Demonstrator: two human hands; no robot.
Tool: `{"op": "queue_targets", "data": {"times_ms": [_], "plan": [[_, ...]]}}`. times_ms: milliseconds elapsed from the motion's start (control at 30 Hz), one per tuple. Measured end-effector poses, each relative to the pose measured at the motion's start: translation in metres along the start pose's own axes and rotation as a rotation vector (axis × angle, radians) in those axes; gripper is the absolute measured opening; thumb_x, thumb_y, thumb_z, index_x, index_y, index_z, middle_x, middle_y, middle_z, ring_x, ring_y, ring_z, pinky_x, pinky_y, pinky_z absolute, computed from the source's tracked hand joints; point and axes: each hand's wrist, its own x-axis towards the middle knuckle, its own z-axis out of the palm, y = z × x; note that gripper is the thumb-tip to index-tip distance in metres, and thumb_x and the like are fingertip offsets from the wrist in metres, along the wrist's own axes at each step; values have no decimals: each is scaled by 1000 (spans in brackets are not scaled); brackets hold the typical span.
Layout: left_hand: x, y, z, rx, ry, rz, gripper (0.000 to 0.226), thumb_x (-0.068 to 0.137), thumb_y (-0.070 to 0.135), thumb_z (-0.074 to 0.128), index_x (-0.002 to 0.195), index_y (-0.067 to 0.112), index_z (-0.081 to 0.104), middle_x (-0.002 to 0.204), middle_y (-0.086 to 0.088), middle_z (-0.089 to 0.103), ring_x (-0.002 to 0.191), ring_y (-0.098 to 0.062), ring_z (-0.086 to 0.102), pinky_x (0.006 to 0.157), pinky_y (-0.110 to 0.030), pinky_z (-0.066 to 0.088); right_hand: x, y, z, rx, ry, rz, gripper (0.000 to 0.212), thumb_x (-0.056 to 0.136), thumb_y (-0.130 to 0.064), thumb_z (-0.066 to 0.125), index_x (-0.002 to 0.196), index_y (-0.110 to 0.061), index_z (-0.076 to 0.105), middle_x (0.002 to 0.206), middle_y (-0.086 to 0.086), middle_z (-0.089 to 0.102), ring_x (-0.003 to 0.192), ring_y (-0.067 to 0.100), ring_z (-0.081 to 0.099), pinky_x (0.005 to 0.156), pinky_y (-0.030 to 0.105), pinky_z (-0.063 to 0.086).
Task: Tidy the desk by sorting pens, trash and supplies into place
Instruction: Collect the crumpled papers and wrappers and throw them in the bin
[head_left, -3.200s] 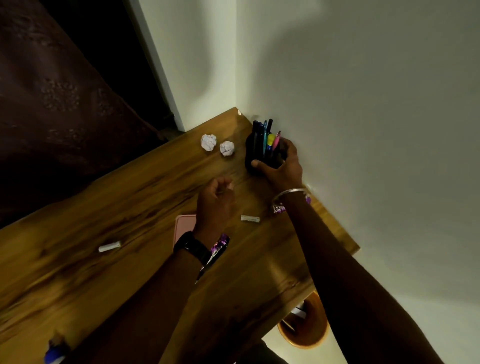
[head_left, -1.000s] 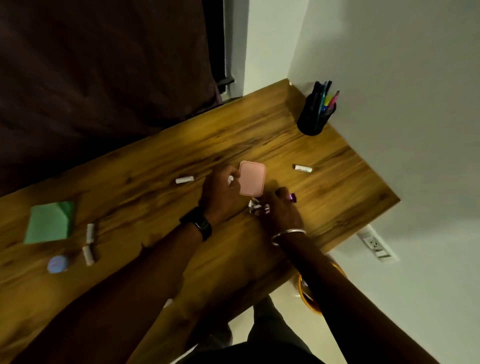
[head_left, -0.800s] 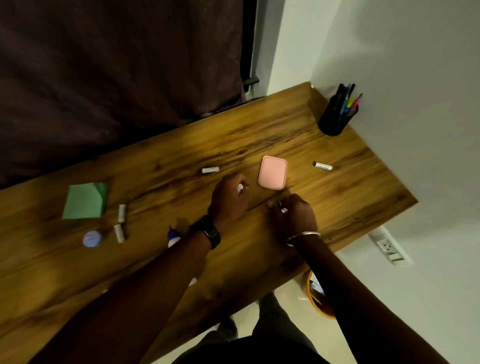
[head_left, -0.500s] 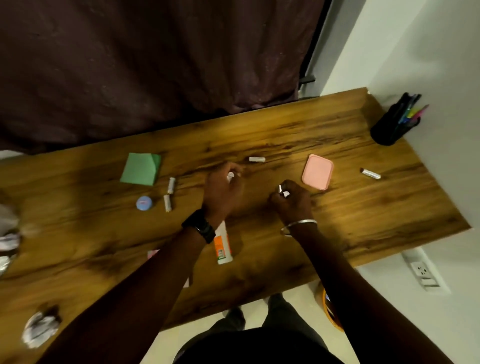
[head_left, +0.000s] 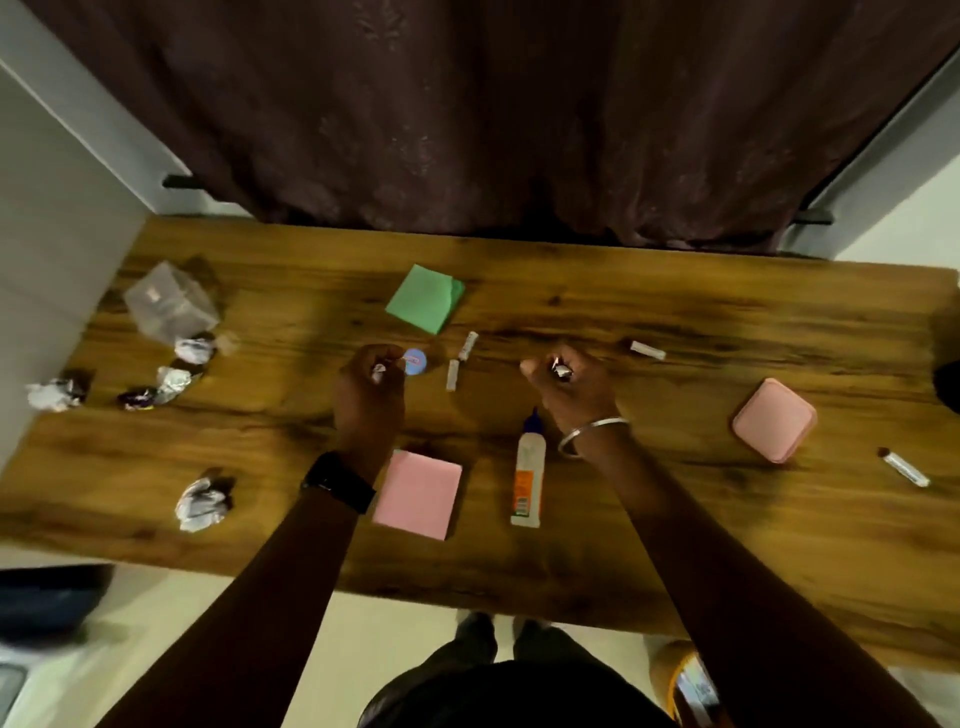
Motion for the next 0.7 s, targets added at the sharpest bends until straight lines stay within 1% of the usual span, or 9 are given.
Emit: {"op": "queue_targets", "data": {"times_ms": [67, 133, 233, 300, 367, 500, 600, 667, 700], "plan": [[-5, -3, -9, 34, 33, -32, 13, 98, 21, 63, 106, 17, 72, 88, -5, 71, 79, -26, 67, 65, -37, 52, 7, -4, 9, -60, 8, 16, 52, 77, -73, 63, 73, -22, 56, 64, -1, 55, 61, 14, 49, 58, 33, 42], [-11, 0, -17, 76, 91, -40, 11, 99, 21, 67, 104, 13, 73, 83, -3, 70, 72, -20, 62, 64, -35, 50, 13, -9, 16, -74, -1, 34, 66, 76, -84, 54, 71, -18, 58, 65, 9, 58, 62, 18, 53, 60, 42, 46], [-16, 5, -30, 126, 183, -29, 22, 99, 32, 69, 96, 11, 73, 81, -5, 71, 72, -18, 61, 66, -36, 48, 20, -20, 26, 24, -18, 30, 56, 79, -81, 54, 53, -32, 59, 55, -10, 54, 60, 12, 52, 63, 38, 44], [-18, 4, -37, 169, 230, -31, 29, 101, 36, 66, 88, 10, 70, 74, -6, 68, 69, -24, 61, 63, -41, 48, 22, -26, 33, 69, -34, 71, 62, 83, -77, 53, 43, -29, 51, 47, -11, 47, 51, 12, 47, 60, 32, 39], [-21, 3, -42, 160, 251, -42, 38, 103, 42, 61, 84, 11, 67, 66, -5, 63, 61, -26, 59, 57, -47, 49, 26, -30, 40, 79, -49, 82, 66, 86, -73, 48, 43, -23, 48, 43, -7, 44, 46, 18, 44, 58, 35, 37], [-26, -4, -49, 101, 264, -37, 47, 104, 52, 47, 80, 15, 61, 64, -8, 62, 56, -30, 59, 53, -53, 51, 38, -28, 57, -29, -96, 4, 49, 95, -54, 44, 61, -23, 60, 51, -10, 54, 51, 15, 50, 59, 31, 41], [-30, -6, -57, 81, 262, -84, 40, 106, 43, 46, 84, 14, 62, 63, -6, 61, 55, -25, 58, 52, -50, 50, 37, -34, 77, -55, -153, -62, 27, 92, -34, 48, 86, -23, 72, 67, -15, 64, 61, 7, 54, 61, 27, 45], [-29, -9, -69, 75, 269, -134, 29, 109, 34, 49, 96, 14, 65, 63, -4, 63, 52, -20, 61, 49, -42, 49, 34, -43, 95, -81, -187, -116, 23, 91, -17, 51, 96, -20, 73, 81, -4, 70, 66, 9, 59, 64, 29, 50], [-28, -13, -77, 77, 284, -158, 21, 108, 27, 51, 103, 13, 66, 63, 0, 62, 49, -9, 60, 47, -34, 47, 33, -48, 105, -86, -204, -127, 23, 92, -11, 52, 97, -19, 73, 83, -1, 71, 64, 10, 60, 62, 28, 51]]}}
